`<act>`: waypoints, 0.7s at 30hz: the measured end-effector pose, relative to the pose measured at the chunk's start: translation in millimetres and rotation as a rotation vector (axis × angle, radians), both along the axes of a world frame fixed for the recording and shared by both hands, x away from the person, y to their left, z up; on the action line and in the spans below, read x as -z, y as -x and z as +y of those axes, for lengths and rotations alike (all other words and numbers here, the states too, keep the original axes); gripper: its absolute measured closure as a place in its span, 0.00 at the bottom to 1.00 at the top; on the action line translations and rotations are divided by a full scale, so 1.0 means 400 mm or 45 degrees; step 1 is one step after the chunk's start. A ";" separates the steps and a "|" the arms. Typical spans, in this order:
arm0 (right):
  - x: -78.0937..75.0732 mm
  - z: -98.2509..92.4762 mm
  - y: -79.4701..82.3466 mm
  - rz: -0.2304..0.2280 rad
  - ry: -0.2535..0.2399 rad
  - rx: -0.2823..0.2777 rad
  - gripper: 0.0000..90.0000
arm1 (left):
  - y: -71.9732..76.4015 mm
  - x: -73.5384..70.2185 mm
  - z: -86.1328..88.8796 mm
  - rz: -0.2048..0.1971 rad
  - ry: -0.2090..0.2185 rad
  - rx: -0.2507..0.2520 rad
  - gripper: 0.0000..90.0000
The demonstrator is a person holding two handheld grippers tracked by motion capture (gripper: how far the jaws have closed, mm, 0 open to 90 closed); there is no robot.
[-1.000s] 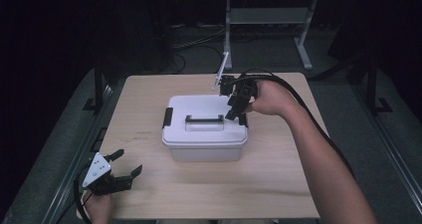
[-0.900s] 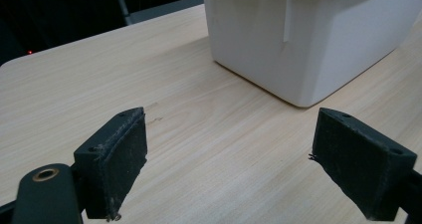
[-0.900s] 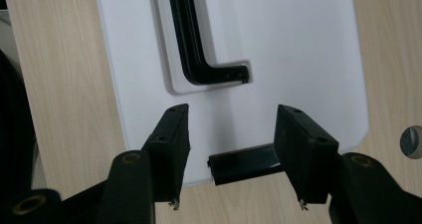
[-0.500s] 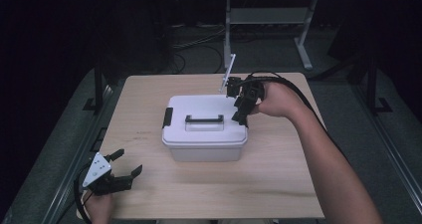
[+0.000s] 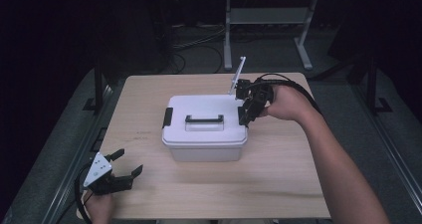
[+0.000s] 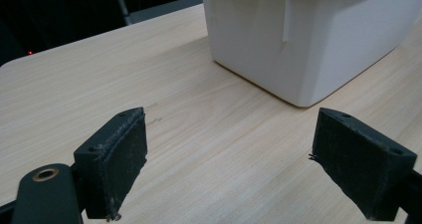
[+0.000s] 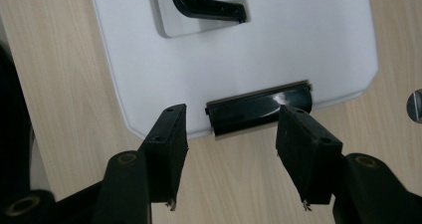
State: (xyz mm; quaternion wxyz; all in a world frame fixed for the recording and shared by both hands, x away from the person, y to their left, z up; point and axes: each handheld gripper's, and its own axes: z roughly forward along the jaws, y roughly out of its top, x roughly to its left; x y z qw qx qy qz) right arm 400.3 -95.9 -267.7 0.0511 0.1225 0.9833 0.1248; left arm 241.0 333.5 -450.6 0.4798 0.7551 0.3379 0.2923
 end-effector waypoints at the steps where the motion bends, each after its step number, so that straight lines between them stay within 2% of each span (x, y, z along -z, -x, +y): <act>1: 0.002 -0.002 0.001 0.000 0.000 0.003 0.50 | 0.000 0.000 0.000 -0.001 -0.001 0.000 0.15; 21: 0.048 -0.061 0.011 0.012 -0.016 0.056 0.45 | 0.000 0.001 -0.002 0.001 -0.010 0.001 0.15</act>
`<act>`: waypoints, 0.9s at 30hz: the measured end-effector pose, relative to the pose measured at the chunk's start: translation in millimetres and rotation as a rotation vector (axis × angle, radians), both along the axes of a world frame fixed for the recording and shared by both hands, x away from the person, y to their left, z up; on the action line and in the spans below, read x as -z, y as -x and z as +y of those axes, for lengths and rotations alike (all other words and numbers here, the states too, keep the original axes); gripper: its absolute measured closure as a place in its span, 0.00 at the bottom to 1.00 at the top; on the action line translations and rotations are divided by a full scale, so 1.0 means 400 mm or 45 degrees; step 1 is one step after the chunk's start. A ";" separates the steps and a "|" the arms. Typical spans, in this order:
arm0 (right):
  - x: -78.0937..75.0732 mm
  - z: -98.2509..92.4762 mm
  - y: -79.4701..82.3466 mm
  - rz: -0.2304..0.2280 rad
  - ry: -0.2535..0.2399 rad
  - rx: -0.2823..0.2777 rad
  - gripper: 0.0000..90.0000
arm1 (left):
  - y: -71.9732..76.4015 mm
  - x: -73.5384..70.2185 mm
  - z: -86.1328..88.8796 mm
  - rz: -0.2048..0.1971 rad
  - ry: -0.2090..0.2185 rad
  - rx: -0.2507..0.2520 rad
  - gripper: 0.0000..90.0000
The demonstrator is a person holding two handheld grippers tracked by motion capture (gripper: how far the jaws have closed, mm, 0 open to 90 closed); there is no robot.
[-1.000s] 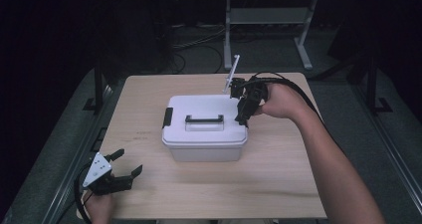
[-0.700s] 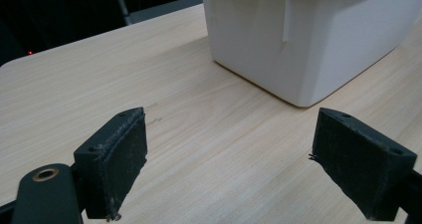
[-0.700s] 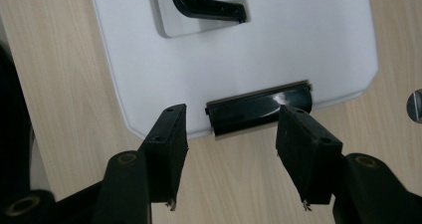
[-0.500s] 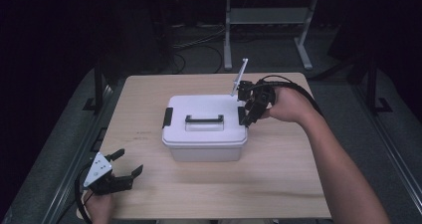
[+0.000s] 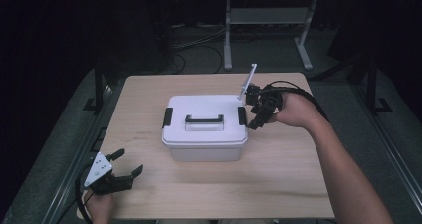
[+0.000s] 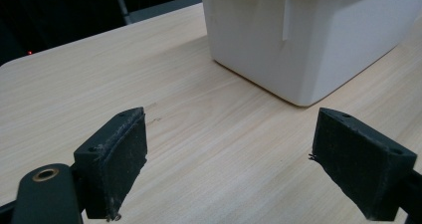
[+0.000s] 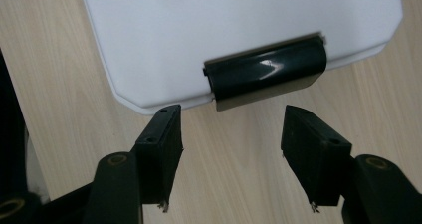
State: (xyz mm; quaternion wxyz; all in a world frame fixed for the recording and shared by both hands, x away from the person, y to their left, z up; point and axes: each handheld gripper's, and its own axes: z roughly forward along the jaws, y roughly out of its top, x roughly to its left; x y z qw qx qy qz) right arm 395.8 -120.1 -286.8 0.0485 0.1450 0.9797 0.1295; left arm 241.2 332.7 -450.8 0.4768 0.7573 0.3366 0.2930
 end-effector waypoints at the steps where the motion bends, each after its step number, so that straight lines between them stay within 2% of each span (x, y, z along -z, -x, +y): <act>1: 0.002 -0.004 0.001 0.003 -0.002 0.005 0.45 | 0.000 0.000 0.000 0.000 -0.001 0.000 0.15; 7: 0.013 -0.022 0.005 0.007 -0.017 0.029 0.43 | 0.000 0.000 0.000 -0.004 0.010 -0.003 0.15; 14: 0.028 -0.039 0.009 0.012 -0.019 0.047 0.41 | -0.001 0.000 0.001 -0.002 -0.008 0.001 0.15; 27: 0.045 -0.077 0.018 0.008 -0.034 0.086 0.39 | -0.002 0.002 0.000 0.003 -0.004 0.001 0.15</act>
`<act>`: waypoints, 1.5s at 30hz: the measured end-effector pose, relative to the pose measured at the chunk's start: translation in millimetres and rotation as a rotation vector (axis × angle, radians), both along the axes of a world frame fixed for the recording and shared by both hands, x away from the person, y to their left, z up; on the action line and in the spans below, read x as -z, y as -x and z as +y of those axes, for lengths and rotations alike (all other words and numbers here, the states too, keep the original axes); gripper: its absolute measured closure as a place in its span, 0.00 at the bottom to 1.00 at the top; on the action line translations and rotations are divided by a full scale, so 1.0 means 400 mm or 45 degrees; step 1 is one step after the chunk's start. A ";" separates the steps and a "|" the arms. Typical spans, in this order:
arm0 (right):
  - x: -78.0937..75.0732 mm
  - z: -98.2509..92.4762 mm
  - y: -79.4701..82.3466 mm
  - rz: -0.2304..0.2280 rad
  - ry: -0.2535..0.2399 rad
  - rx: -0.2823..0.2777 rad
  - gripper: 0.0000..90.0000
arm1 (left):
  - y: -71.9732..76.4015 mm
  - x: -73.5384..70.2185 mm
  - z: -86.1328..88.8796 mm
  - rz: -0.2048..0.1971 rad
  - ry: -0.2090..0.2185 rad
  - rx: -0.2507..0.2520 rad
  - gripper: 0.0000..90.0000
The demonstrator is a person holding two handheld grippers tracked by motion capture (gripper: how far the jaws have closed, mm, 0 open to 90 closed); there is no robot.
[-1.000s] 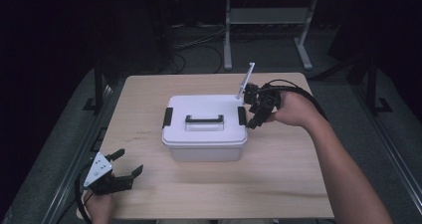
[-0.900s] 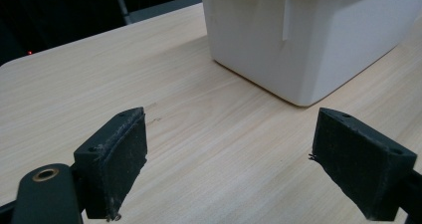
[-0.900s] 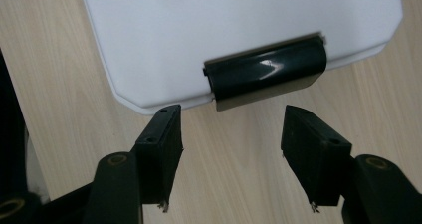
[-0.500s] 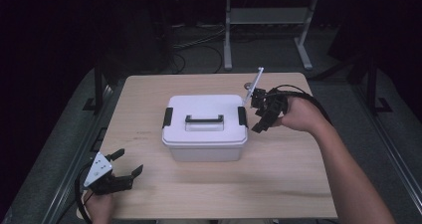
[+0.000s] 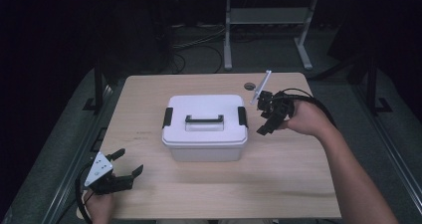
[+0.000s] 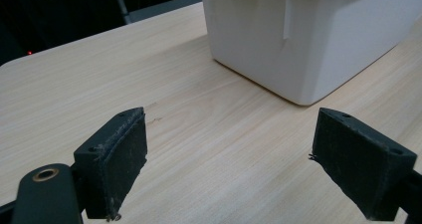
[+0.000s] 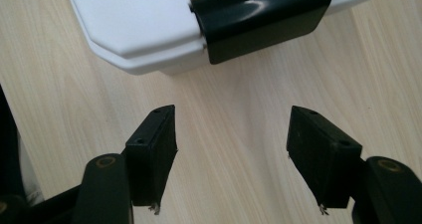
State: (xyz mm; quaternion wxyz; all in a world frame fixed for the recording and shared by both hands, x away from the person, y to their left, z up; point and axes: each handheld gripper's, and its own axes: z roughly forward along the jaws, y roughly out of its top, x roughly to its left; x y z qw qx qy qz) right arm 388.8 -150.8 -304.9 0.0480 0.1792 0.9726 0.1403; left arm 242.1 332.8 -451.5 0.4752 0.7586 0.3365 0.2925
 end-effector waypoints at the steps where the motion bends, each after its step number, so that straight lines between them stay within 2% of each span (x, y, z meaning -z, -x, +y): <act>1: 0.001 -0.004 0.001 -0.001 -0.005 0.005 0.39 | 0.000 0.000 0.000 0.000 0.000 -0.001 0.15; 23: 0.050 -0.080 0.016 0.017 -0.029 0.082 0.35 | -0.003 0.001 0.000 0.001 -0.008 0.002 0.15; 45: 0.103 -0.129 0.039 0.038 -0.018 0.111 0.34 | -0.006 0.003 -0.004 0.003 -0.002 0.000 0.15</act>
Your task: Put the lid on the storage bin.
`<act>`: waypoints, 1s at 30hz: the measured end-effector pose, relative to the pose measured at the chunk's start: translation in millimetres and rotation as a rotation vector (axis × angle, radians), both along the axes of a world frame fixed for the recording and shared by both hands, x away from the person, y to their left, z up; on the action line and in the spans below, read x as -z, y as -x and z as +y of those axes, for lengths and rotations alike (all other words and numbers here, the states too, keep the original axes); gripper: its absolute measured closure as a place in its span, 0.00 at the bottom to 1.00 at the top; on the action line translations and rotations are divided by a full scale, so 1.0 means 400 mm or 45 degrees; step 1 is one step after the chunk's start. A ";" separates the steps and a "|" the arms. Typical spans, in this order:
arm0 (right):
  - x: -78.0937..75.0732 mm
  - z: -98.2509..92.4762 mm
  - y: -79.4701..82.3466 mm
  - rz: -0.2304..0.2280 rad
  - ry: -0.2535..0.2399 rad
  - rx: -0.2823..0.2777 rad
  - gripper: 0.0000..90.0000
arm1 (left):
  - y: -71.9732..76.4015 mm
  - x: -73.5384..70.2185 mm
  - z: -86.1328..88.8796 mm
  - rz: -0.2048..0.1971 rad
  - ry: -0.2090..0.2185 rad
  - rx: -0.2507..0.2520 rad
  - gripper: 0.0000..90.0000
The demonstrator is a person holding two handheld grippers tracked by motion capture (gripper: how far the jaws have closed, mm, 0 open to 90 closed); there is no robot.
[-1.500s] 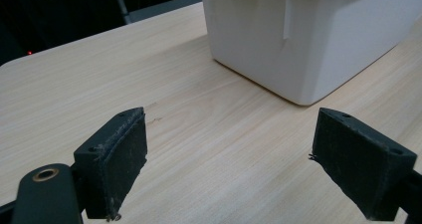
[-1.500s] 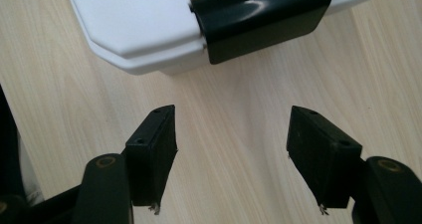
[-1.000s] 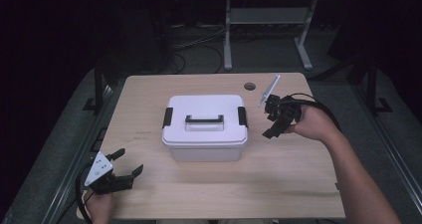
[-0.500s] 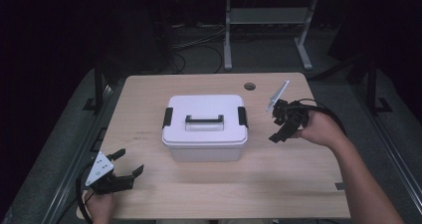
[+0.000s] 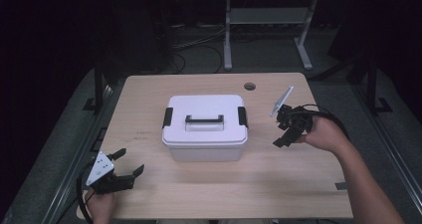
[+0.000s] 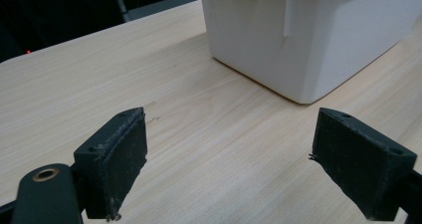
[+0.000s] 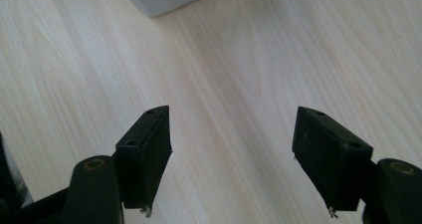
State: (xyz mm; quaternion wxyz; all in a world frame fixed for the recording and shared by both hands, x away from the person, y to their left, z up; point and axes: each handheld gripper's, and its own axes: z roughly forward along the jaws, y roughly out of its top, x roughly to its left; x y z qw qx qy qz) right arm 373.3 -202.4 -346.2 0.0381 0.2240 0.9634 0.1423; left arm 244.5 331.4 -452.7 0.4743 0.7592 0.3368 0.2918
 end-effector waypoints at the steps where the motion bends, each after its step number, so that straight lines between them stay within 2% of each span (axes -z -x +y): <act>1: 0.003 -0.002 0.001 0.005 0.002 0.002 0.34 | 0.000 0.000 0.001 0.002 -0.004 0.002 0.15; 30: 0.071 -0.036 0.026 0.048 -0.003 0.030 0.33 | -0.001 0.000 -0.002 0.000 -0.013 0.008 0.15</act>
